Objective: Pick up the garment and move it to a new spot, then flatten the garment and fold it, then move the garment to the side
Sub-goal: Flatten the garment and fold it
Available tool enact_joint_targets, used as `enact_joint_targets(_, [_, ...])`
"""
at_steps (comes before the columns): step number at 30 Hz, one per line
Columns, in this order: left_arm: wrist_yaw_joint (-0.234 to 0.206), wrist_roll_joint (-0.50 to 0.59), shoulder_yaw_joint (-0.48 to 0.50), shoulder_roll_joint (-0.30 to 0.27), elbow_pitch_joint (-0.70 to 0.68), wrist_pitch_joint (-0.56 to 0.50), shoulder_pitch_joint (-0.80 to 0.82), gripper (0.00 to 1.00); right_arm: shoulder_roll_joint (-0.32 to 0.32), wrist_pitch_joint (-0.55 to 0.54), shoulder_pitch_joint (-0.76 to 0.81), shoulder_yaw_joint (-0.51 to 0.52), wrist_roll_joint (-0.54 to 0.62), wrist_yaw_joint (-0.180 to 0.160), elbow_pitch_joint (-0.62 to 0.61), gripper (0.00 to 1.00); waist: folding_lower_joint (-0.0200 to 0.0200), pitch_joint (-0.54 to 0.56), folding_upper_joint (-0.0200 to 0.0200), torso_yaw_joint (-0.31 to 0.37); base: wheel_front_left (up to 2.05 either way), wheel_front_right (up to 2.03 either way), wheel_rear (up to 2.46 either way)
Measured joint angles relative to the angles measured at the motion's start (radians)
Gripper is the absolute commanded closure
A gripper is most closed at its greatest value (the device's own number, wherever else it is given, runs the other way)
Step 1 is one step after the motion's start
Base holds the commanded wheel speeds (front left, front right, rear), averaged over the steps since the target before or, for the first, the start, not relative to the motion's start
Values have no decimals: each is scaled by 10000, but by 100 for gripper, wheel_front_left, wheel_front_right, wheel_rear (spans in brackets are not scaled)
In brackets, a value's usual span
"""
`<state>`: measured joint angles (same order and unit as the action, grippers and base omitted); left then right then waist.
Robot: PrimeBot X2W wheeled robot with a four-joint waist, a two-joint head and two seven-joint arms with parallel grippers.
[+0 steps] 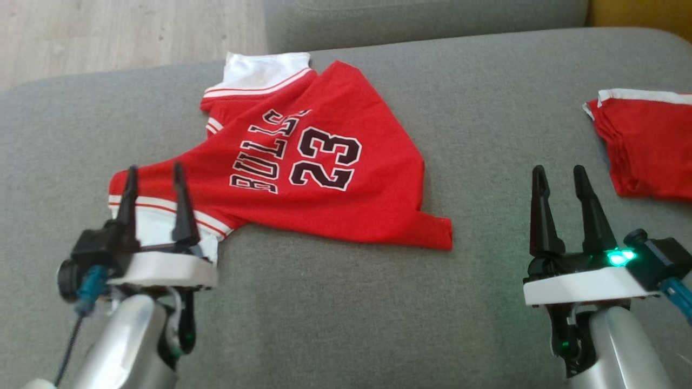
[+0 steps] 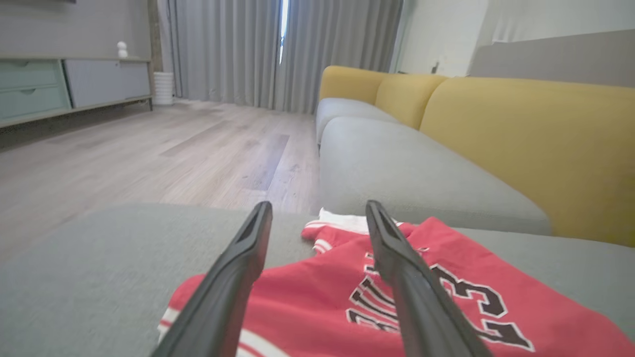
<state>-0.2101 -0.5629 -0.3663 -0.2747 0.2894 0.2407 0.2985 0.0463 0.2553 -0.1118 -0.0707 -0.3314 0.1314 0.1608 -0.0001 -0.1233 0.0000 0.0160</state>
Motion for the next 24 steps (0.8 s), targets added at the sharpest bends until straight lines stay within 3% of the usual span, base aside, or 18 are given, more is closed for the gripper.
enact_joint_targets(9, [255, 1195, -1216, 36, -1524, 115, -220, 0, 0, 0, 73, 77, 75, 0, -111, 0, 0, 269, 0, -269, 0, 0, 0])
enact_joint_targets(17, [253, 1509, -1783, 199, -1035, 113, -858, 0, 0, 0, 233, 33, 75, 0, -150, 0, 0, 267, 0, -302, 0, 0, 0])
enact_joint_targets(24, [255, 1829, -1473, 433, -970, 115, -1034, 0, 0, 0, 233, -8, 77, 0, -163, 0, 1, 174, 0, -278, 0, 0, 0])
